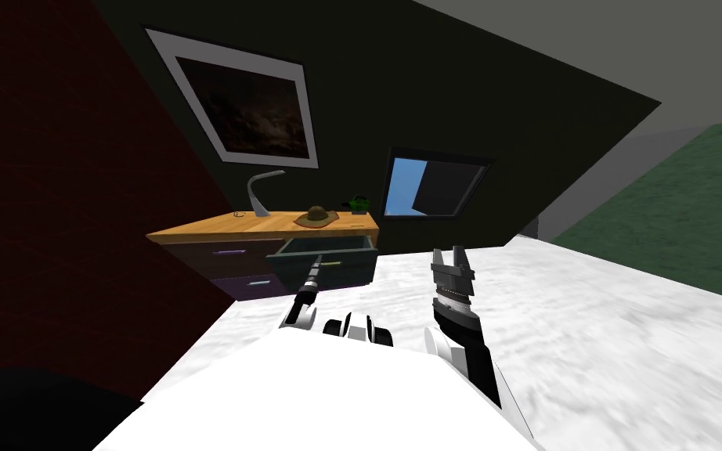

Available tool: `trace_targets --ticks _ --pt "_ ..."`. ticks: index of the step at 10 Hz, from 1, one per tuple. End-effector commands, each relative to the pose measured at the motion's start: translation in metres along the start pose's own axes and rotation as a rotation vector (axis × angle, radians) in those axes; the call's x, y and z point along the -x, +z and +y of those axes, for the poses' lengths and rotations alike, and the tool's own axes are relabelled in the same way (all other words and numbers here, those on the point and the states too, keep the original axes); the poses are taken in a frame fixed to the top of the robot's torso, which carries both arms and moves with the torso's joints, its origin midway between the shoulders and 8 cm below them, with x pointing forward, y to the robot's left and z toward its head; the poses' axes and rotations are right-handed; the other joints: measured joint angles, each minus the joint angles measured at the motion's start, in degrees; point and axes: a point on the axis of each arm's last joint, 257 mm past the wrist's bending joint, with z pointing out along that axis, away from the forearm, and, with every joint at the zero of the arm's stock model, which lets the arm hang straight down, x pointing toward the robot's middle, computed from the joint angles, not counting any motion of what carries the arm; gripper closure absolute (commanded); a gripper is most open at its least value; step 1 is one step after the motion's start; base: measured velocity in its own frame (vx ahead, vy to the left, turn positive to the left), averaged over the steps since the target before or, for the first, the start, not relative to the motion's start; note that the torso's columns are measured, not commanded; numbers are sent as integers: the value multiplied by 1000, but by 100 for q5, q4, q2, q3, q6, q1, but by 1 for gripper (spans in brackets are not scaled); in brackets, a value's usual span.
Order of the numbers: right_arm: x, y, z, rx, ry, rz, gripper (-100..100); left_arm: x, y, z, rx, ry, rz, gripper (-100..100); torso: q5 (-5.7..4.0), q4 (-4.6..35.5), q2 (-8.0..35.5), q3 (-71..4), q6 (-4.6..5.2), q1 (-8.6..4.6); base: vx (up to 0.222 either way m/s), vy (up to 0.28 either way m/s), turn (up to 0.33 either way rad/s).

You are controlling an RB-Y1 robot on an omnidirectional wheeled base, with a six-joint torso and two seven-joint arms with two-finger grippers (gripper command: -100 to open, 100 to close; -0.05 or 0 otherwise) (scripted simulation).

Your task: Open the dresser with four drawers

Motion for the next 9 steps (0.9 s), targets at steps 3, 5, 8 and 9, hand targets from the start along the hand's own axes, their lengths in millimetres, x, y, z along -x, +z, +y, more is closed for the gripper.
trace_targets --ticks 3,5,8,9 --pt "0 0 0 0 0 0 0 3 12 -9 23 -1 -4 -100 -27 38 29 13 -3 -18 -39 -4 -21" --pt "0 0 0 0 0 0 0 3 12 -5 36 -2 -4 0 -13 19 19 9 -3 -11 0 0 0" --pt "0 0 0 0 0 0 0 3 10 -1 45 -2 -3 0 -4 6 4 1 -1 0 0 0 0" --pt "0 0 0 0 0 0 0 3 10 -1 47 -2 -3 0 -2 4 2 0 -1 1 0 0 0"
